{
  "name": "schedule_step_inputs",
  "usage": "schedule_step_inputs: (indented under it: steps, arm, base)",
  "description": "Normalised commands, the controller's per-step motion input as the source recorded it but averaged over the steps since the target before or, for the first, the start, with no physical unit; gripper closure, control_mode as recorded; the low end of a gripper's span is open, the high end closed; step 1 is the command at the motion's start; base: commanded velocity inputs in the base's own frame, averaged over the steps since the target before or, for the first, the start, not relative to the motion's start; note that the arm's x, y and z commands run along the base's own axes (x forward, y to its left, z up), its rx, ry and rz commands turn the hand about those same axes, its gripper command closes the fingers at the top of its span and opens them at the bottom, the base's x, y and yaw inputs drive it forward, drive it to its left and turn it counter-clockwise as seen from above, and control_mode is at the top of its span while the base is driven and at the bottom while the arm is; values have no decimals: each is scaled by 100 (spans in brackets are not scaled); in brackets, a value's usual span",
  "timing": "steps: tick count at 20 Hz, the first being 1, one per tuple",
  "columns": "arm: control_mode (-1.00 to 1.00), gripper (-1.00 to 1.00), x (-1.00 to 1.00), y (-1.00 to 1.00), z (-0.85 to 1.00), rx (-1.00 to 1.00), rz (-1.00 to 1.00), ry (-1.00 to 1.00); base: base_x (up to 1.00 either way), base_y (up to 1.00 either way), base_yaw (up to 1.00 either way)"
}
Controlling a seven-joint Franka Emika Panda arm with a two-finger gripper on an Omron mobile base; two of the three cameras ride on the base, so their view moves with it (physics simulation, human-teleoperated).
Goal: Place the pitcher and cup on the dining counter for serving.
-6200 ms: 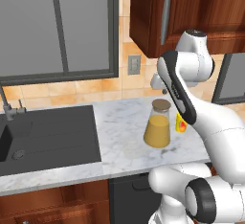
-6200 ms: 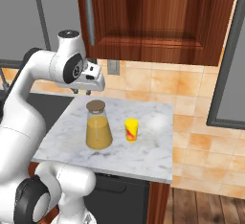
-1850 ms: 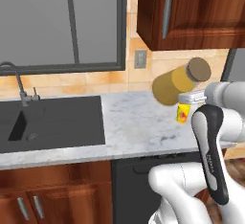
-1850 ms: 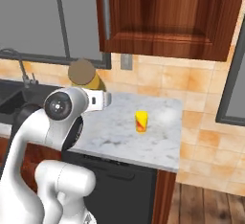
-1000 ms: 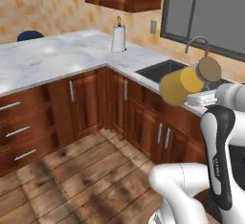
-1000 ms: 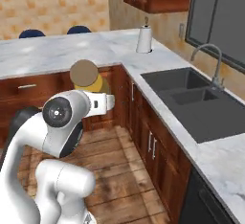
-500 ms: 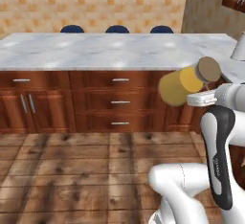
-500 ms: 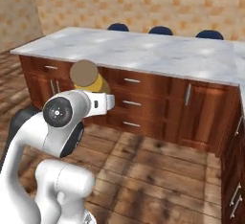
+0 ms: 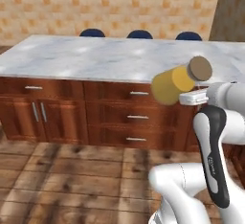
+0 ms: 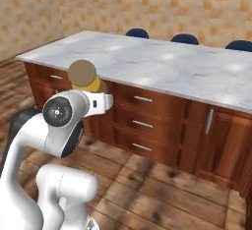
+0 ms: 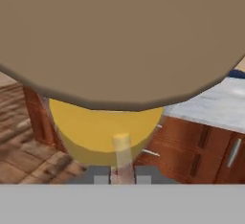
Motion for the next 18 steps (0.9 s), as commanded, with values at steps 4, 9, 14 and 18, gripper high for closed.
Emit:
schedule_step_inputs:
  steps: [4,9,14,18]
  arm:
    - [100,100,0,0,0,0,0,0]
    - [100,100,0,0,0,0,0,0]
    - [100,100,0,0,0,0,0,0]
    - [100,100,0,0,0,0,0,0]
  base:
    - [100,0,-4]
    - [100,0,-13]
    - [100,0,-14]
    - [100,0,-23]
